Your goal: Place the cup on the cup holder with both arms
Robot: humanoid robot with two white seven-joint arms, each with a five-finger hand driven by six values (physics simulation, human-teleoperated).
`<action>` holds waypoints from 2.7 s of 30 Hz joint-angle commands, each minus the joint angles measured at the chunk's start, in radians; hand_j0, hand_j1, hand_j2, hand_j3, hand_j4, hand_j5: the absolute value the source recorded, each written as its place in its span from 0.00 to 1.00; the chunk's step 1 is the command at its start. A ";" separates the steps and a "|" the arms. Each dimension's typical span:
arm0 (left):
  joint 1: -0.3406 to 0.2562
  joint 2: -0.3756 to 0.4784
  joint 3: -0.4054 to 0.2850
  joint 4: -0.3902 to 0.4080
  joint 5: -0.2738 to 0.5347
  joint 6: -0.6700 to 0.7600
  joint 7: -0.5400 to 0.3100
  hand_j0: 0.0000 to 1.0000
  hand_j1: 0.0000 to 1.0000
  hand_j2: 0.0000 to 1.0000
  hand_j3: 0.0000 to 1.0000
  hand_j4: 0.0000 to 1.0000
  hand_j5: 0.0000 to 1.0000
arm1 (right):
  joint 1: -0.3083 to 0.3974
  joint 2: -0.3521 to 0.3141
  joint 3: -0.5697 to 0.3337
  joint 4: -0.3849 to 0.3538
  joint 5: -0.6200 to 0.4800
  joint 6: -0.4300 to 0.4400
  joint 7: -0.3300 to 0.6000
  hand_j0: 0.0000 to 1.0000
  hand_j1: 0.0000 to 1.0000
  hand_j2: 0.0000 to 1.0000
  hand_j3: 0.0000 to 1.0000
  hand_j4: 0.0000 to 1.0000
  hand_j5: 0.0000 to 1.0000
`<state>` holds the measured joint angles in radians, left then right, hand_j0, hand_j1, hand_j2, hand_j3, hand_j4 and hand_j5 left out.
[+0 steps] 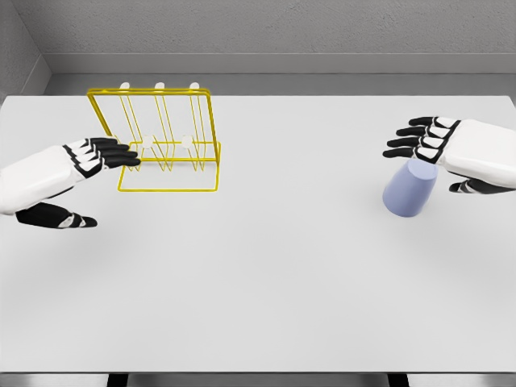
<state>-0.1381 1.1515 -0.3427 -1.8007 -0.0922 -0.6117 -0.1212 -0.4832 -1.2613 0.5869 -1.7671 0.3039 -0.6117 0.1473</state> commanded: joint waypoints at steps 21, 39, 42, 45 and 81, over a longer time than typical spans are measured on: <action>-0.020 0.010 0.005 0.000 0.003 0.001 -0.002 1.00 1.00 1.00 1.00 1.00 1.00 | -0.114 0.108 0.024 0.127 0.215 0.001 0.182 1.00 1.00 1.00 1.00 1.00 1.00; -0.025 -0.144 -0.363 0.000 0.213 0.001 0.011 1.00 1.00 1.00 1.00 1.00 1.00 | -0.183 0.209 0.168 0.259 0.287 0.001 0.182 1.00 1.00 1.00 1.00 1.00 1.00; -0.025 -0.145 -0.383 0.000 0.213 0.001 0.009 1.00 1.00 1.00 1.00 1.00 1.00 | -0.183 0.223 0.169 0.273 0.294 0.001 0.182 1.00 1.00 1.00 1.00 1.00 1.00; -0.043 -0.161 -0.391 0.000 0.227 0.001 0.011 1.00 1.00 1.00 1.00 1.00 1.00 | -0.196 0.252 0.169 0.293 0.300 0.001 0.182 1.00 1.00 1.00 1.00 1.00 1.00; -0.299 -0.104 -0.631 0.000 0.789 0.285 -0.009 1.00 1.00 1.00 1.00 1.00 1.00 | -0.198 0.273 0.208 0.305 0.377 0.001 0.181 0.64 0.64 0.64 0.64 0.64 0.64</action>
<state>-0.4372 1.0470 -0.9732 -1.8004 0.6825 -0.3564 -0.1304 -0.6811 -0.9873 0.7901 -1.4628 0.6625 -0.6060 0.3217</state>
